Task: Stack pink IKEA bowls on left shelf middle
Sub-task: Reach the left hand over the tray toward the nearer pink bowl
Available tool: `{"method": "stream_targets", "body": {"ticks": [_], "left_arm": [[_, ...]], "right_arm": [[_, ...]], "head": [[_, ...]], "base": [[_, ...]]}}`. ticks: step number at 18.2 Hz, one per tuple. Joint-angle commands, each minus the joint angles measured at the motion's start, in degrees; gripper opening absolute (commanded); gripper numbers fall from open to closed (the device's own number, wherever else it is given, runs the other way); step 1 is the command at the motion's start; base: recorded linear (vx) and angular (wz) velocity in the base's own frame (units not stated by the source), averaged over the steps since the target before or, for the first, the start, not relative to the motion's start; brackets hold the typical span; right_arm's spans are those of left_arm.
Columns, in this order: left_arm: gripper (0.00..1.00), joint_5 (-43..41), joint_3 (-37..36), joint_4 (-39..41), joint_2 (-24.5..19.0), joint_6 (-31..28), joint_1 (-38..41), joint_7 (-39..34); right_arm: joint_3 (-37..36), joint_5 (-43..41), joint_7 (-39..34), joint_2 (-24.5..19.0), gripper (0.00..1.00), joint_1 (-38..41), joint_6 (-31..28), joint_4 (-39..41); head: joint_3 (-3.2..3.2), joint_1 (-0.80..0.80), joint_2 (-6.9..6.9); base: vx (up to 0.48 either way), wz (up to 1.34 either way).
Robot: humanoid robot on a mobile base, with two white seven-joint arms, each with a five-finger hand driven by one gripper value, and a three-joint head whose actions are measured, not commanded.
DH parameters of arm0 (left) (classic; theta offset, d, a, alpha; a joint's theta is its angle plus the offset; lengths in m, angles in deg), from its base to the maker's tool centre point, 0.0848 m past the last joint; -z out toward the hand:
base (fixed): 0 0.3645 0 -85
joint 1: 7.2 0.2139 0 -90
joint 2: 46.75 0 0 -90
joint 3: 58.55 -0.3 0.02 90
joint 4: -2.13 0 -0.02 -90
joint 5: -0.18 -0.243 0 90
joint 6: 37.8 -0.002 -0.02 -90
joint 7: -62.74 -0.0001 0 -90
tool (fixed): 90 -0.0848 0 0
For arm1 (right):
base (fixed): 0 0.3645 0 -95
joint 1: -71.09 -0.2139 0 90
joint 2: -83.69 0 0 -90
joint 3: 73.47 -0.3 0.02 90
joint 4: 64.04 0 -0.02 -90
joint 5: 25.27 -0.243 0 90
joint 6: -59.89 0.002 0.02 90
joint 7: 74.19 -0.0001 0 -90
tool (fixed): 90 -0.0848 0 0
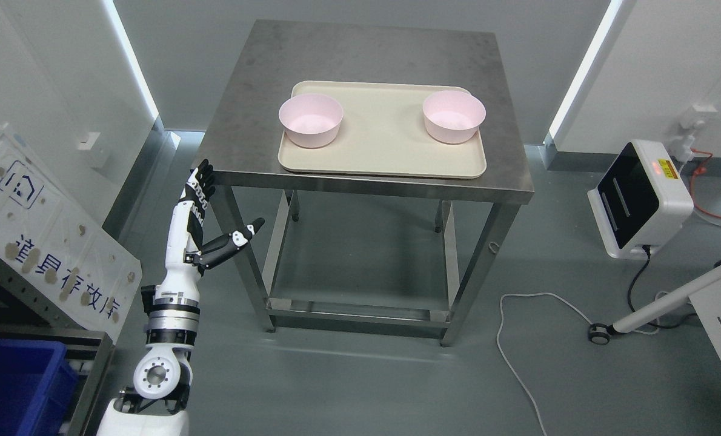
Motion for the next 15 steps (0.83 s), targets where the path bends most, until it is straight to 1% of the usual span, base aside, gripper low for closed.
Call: {"method": "stream_targets", "body": {"ticks": [1,4,6,7,9,11,12,13,14,15], "left_arm": [[1.00,0.0,1.1,0.0,-1.0,0.3,0.2,0.0],[1.00,0.1,1.1,0.0,-1.0,0.3,-0.6,-0.1],[1.00,0.0,1.1,-0.1,-1.0,0.2,-3.0,0.0],[1.00,0.0,1.1,0.0,-1.0,0.1,-6.5,0.4],[1.00,-0.3,0.5,-0.5,-1.2,-1.8,-16.2,1.1],[1.00,-1.2,-2.3,-4.4,-4.7,-7.3,-24.6,3.2],[1.00,-1.6,-4.5,-7.3,-6.7,-10.5,-28.6,6.5],[1.00,-1.9,-7.2,-9.3,-9.5,-11.6,-31.1,11.9],[1.00,-2.9,-9.0,-11.9,-12.6,-11.3,-33.1,18.9],[1.00,-4.6,-10.0,-14.6,-14.7,-10.8,-35.6,23.5]], "right_arm": [[-0.6,0.0,0.0,1.0,1.00,0.1,0.0,1.9],[-0.6,0.0,0.0,1.0,1.00,0.1,0.0,1.9],[-0.6,0.0,0.0,1.0,1.00,0.1,0.0,1.9],[-0.6,0.0,0.0,1.0,1.00,0.1,0.0,1.9],[-0.6,0.0,0.0,1.0,1.00,0.1,0.0,1.9],[-0.6,0.0,0.0,1.0,1.00,0.1,0.0,1.9],[-0.6,0.0,0.0,1.0,1.00,0.1,0.0,1.9],[-0.6,0.0,0.0,1.0,1.00,0.1,0.0,1.9],[-0.6,0.0,0.0,1.0,1.00,0.2,0.0,1.9],[-0.6,0.0,0.0,1.0,1.00,0.1,0.0,1.9]], "head": [[0.00,0.00,0.00],[0.00,0.00,0.00],[0.00,0.00,0.00],[0.00,0.00,0.00],[0.00,0.00,0.00],[0.00,0.00,0.00],[0.00,0.00,0.00],[0.00,0.00,0.00],[0.00,0.00,0.00],[0.00,0.00,0.00]], "base": [[0.022,-0.02],[0.068,0.02],[0.120,0.01],[0.144,0.00],[0.158,-0.01],[0.184,-0.02],[0.196,-0.01],[0.196,-0.01],[0.196,-0.01],[0.198,-0.05]]}}
